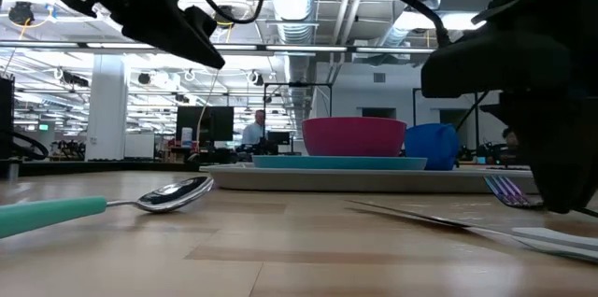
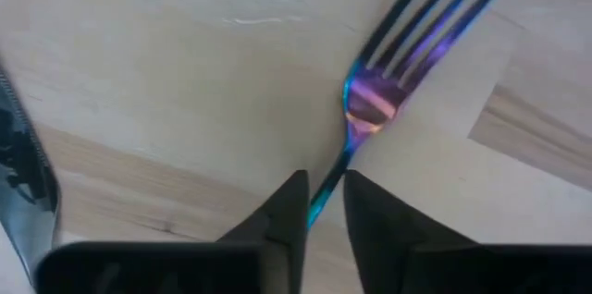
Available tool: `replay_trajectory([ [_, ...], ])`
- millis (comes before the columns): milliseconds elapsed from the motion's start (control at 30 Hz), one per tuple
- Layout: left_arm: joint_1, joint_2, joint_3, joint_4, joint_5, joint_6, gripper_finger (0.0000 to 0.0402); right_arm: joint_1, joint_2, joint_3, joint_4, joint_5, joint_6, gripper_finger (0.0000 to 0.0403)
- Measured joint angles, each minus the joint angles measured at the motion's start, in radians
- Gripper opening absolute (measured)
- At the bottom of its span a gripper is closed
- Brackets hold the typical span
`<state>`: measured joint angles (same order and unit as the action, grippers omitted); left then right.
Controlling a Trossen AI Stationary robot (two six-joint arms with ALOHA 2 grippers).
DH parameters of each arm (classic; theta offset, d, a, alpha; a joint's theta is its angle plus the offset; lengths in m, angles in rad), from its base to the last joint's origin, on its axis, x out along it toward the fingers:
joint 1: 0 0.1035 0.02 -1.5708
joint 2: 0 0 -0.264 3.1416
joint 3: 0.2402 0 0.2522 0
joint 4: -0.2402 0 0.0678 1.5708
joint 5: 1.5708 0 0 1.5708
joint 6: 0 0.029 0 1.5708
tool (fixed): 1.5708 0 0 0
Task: Set up tray
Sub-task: Put the blue fork on top of the brown napkin
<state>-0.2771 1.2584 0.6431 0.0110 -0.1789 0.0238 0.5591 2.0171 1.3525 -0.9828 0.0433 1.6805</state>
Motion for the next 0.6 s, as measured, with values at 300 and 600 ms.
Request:
replay_trajectory([
  [300,0.000,0.012,0.003,-0.021,0.010,0.019,0.0087,0.034,0.000,0.000,0.004,0.055,0.049,0.0012],
  [600,-0.001,0.011,0.003,-0.020,0.016,0.020,0.0087,0.044,-0.005,0.000,0.014,0.064,0.045,0.0006],
])
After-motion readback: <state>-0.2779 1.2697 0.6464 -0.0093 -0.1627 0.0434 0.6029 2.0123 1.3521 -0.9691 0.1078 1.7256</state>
